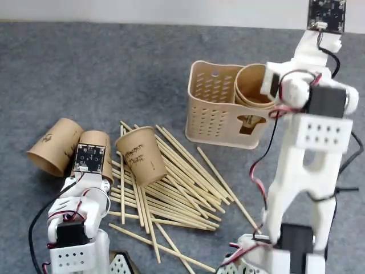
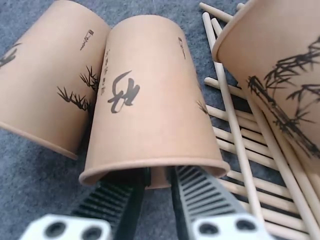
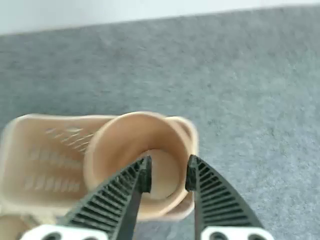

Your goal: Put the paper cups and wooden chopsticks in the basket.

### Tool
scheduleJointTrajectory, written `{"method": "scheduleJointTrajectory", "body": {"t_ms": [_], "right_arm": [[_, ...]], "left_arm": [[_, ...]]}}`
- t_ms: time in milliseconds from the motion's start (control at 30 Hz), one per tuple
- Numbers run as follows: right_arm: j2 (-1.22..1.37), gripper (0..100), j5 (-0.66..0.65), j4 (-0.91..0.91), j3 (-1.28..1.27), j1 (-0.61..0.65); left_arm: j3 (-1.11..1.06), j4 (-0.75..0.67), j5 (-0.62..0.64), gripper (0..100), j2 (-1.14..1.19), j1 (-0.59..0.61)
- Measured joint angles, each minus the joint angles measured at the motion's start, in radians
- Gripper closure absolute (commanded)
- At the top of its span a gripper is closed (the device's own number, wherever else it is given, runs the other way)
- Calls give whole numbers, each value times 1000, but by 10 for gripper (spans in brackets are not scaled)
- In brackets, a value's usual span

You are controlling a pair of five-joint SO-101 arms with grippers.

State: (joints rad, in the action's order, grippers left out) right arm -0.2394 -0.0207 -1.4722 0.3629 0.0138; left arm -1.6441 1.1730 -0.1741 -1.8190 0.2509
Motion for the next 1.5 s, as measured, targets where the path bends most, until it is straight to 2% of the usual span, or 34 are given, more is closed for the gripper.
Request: {"method": "scheduleJointTrajectory", "body": {"t_ms": [167, 533, 767, 967, 1200, 1500], "right_arm": [[-100, 868, 0, -89, -2, 118], [-140, 868, 0, -244, -2, 362], [-144, 868, 0, -276, -54, 479], [-144, 868, 0, -276, -203, 505], [-146, 868, 0, -276, -328, 505], [-422, 868, 0, -233, -543, 506]], "left_arm": [[0, 0, 0, 926, 0, 0], [0, 0, 0, 925, 0, 3], [37, 6, 0, 824, -2, 129], [153, 61, 0, 800, -5, 218], [265, 71, 0, 800, -6, 235], [382, 118, -14, 800, -8, 235]]}}
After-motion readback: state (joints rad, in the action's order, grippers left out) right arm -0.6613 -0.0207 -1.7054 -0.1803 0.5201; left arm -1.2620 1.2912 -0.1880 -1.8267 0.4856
